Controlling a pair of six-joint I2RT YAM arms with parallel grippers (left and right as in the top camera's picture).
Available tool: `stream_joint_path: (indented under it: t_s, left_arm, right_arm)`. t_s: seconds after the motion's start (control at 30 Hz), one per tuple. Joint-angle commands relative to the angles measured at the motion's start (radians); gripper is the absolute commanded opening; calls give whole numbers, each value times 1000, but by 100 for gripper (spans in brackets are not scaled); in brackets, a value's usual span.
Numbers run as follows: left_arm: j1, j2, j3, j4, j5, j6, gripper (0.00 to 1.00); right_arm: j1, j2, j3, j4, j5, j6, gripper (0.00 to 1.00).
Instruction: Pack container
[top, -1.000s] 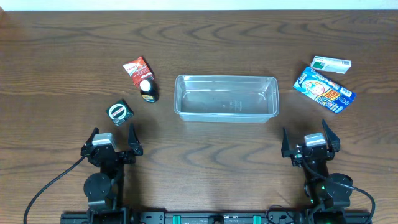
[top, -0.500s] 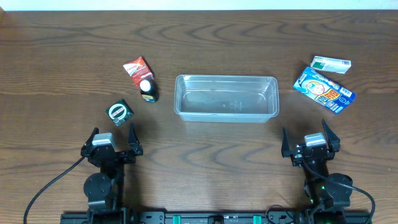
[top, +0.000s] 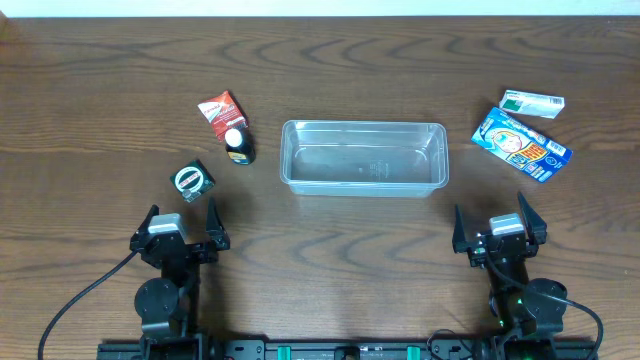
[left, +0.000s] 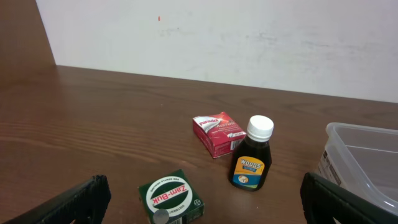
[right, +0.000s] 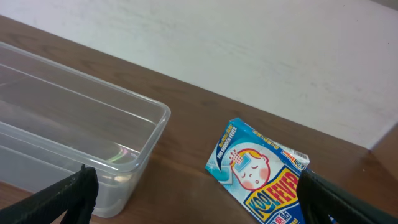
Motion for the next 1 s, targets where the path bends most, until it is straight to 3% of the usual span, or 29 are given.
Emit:
stream_joint_path:
  t_s: [0.0, 0.5, 0.6, 0.67, 0.8, 0.97]
  left_arm:
    - [5, -5, -15, -39, 0, 10, 98]
    - [5, -5, -15, -39, -1, 10, 98]
    - [5, -5, -15, -40, -1, 10, 98]
    - [5, -5, -15, -39, -1, 10, 98]
    - [5, -5, -15, -39, 0, 10, 98]
    - [5, -5, -15, -39, -1, 10, 98]
  right_arm:
    - [-6, -6, -2, -4, 7, 13, 99]
    - [-6, -6, -2, 25, -69, 24, 99]
    - [-6, -3, 19, 133, -68, 218, 99]
    - [-6, 15, 61, 199, -51, 269, 99]
    - [-6, 140, 207, 184, 23, 273, 99]
    - [-38, 488, 446, 96, 30, 261, 99]
